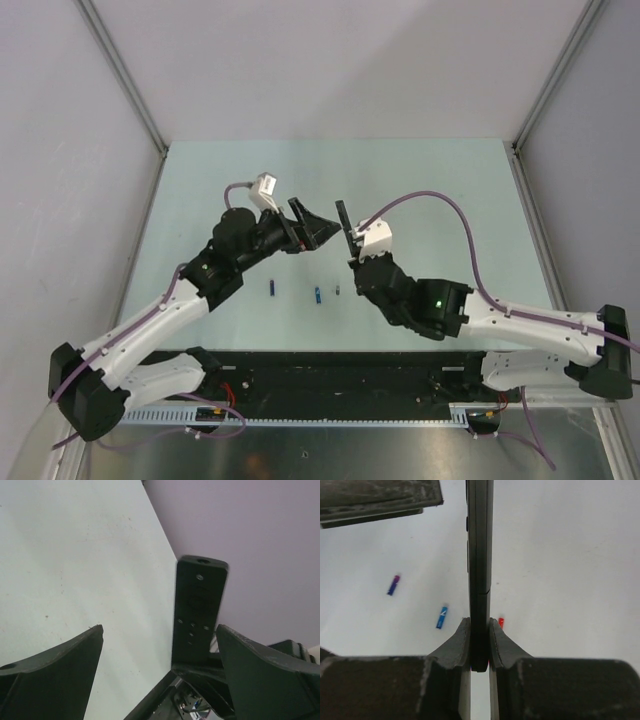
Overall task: Load the batteries into the remote control
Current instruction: Adjust the remote control.
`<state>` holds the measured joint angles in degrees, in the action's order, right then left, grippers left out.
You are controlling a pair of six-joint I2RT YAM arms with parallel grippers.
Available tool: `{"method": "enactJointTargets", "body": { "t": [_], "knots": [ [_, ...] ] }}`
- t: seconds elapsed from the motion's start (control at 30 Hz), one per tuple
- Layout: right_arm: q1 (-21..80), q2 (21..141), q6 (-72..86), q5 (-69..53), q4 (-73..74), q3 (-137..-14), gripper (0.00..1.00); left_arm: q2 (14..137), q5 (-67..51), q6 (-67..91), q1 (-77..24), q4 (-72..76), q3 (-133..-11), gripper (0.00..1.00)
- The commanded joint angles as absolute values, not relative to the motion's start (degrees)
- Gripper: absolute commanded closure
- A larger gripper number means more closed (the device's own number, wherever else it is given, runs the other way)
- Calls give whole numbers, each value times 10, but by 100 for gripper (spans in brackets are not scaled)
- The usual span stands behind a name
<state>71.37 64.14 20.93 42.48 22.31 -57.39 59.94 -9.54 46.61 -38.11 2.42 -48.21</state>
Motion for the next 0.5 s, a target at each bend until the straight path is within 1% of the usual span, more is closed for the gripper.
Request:
{"method": "enactJointTargets", "body": {
  "t": [0.0,0.3,0.47],
  "knots": [
    [735,673,189,535,254,-612,100,563,-48,478,-403,35,-478,2],
    [770,718,186,614,267,-641,100,578,-6,488,-437,35,-489,4],
    [782,728,183,628,268,-647,100,613,-1,490,-453,35,-510,11]
  ]
}}
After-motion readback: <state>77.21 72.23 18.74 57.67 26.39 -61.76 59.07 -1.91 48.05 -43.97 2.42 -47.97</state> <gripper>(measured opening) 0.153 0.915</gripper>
